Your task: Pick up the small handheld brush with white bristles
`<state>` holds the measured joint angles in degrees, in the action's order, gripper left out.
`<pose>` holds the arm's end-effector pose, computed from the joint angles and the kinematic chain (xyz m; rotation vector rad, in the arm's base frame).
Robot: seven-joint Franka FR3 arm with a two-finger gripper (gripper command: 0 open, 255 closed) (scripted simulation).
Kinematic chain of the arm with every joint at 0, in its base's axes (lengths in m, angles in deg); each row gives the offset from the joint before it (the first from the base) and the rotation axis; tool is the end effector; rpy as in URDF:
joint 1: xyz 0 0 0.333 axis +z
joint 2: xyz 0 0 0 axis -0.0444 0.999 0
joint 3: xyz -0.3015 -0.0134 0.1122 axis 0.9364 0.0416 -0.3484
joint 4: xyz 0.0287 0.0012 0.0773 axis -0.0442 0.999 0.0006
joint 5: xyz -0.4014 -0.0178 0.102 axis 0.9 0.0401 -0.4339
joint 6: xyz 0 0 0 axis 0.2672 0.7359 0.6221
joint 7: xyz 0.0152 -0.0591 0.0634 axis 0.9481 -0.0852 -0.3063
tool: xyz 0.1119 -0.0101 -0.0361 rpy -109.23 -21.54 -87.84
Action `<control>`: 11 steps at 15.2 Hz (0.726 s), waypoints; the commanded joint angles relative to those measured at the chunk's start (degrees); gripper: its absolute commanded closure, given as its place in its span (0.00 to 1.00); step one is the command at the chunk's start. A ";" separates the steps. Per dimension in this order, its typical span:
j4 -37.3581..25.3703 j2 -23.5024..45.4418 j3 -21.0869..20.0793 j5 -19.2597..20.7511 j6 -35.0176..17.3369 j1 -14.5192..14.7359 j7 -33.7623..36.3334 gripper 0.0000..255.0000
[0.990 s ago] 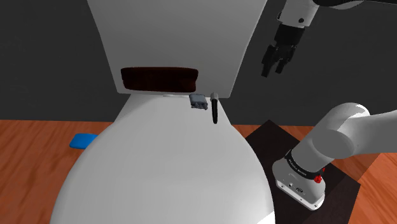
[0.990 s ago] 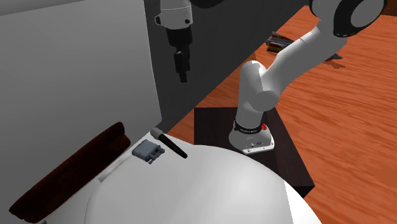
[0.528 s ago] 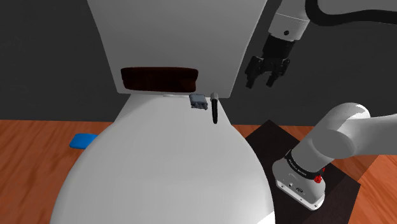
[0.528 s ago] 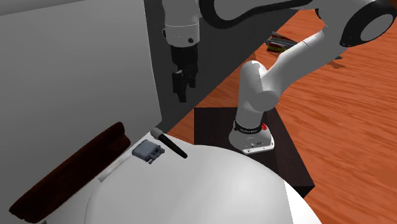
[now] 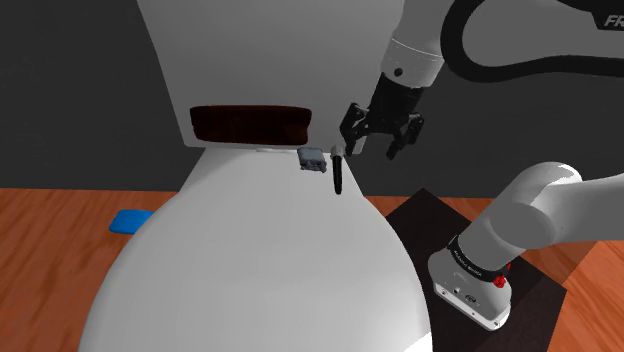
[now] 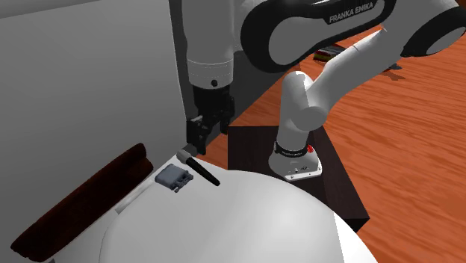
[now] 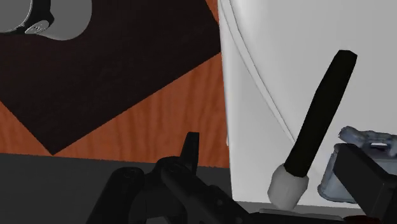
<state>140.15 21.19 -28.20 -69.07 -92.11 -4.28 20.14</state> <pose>0.2918 0.2035 0.4932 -2.9223 0.8792 -0.0052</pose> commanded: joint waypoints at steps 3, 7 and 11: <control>-4.11 5.06 -8.44 -2.61 -4.75 -3.10 11.64 0.00; -2.86 6.21 -10.68 -3.56 -7.74 -3.57 13.00 0.00; -0.42 6.91 -12.06 -4.58 -10.93 -3.41 12.70 0.00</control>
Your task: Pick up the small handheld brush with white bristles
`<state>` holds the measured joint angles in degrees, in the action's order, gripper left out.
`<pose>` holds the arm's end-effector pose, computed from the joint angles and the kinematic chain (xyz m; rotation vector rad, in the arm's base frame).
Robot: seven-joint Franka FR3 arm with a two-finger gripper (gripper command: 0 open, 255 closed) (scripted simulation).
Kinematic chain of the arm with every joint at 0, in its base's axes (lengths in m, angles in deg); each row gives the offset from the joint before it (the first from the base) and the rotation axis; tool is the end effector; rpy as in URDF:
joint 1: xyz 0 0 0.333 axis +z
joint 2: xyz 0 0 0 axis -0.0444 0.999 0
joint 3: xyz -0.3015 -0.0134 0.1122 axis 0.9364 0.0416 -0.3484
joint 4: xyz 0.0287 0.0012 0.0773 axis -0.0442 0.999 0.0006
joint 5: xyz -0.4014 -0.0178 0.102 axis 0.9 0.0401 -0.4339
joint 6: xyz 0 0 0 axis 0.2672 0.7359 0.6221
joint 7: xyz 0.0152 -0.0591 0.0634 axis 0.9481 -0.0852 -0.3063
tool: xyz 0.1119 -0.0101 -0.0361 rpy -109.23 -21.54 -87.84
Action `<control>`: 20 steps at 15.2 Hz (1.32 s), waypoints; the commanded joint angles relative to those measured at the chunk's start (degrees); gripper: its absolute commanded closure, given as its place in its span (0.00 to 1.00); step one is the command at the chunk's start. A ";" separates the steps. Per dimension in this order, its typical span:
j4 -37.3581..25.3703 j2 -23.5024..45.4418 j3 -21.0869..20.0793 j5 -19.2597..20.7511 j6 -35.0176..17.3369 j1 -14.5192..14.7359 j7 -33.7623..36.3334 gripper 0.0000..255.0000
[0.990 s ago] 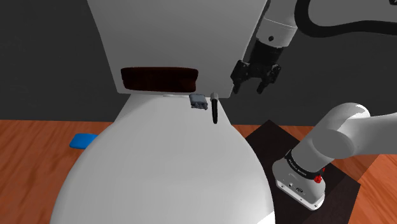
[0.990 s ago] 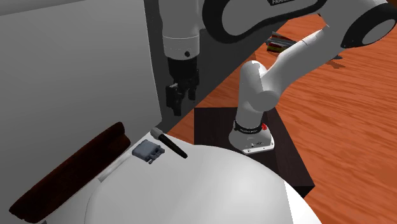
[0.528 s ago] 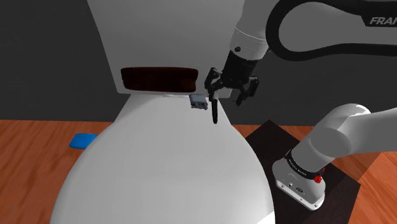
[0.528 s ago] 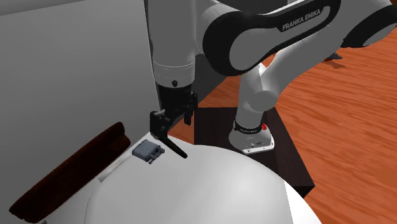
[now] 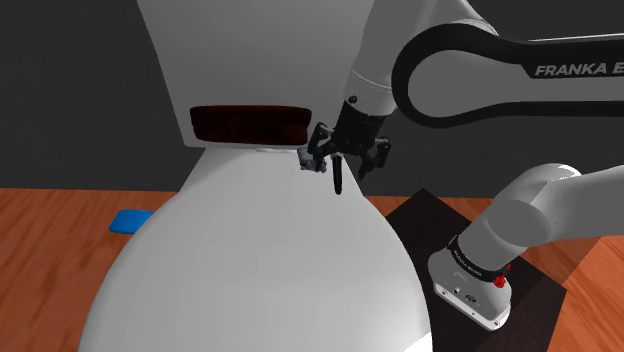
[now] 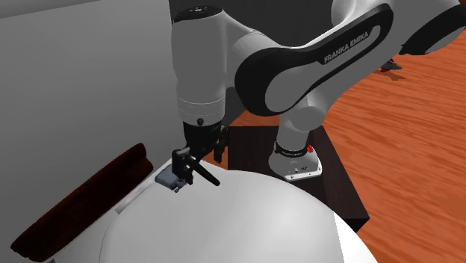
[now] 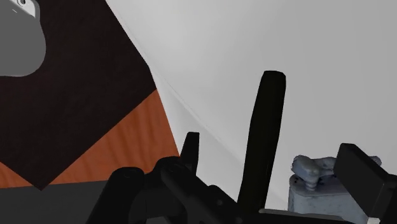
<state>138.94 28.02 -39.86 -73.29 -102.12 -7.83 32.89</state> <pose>0.3089 0.2624 0.4500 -2.8418 1.1079 -0.0498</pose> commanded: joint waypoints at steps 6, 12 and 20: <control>1.11 0.19 -0.53 -0.45 -1.32 0.12 -0.16 1.00; 1.14 0.21 -0.59 -0.49 -1.39 0.17 -0.08 1.00; -3.86 -0.99 2.10 1.53 4.89 -0.19 0.55 1.00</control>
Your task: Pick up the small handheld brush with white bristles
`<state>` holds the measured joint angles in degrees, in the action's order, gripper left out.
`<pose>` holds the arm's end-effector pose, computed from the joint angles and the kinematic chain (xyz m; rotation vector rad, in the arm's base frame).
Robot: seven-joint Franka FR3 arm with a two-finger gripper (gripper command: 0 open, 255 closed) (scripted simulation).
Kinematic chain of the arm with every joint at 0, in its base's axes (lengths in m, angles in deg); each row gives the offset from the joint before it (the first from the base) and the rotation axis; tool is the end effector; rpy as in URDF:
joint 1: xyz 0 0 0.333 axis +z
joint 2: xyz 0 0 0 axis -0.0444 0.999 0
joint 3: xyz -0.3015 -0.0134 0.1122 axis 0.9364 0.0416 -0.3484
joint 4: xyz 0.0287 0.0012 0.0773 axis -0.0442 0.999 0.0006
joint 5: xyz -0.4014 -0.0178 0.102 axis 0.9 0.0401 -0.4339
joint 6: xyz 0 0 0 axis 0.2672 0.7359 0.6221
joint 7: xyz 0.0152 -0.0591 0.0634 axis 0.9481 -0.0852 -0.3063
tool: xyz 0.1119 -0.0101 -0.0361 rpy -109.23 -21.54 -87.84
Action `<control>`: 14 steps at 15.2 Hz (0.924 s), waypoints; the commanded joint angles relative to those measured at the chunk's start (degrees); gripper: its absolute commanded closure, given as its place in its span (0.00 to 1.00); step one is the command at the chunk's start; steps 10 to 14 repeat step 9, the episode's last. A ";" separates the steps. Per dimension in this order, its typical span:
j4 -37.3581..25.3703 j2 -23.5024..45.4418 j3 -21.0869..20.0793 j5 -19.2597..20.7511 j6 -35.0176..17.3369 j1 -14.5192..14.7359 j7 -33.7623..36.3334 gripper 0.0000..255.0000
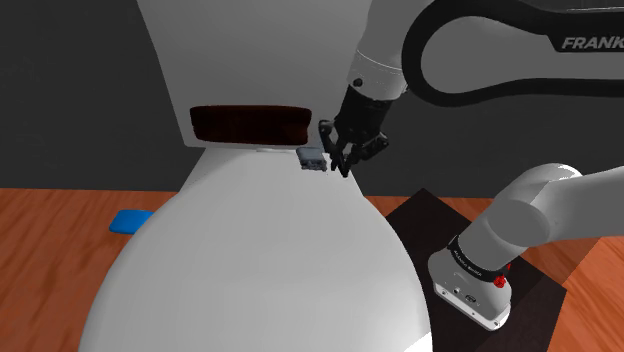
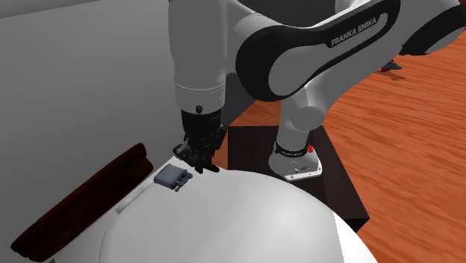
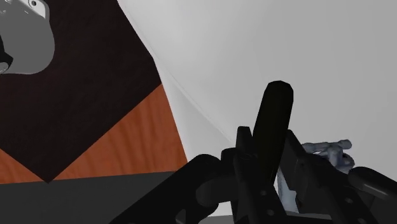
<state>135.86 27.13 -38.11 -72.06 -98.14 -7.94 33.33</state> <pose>0.3083 0.2626 0.4783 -2.8410 1.1078 -0.0507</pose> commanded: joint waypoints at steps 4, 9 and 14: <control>-3.53 -0.29 1.52 1.25 3.90 -0.35 0.45 1.00; -5.80 -0.28 2.37 1.97 6.19 -0.59 0.73 1.00; -5.80 -0.28 2.37 1.97 6.19 -0.59 0.73 1.00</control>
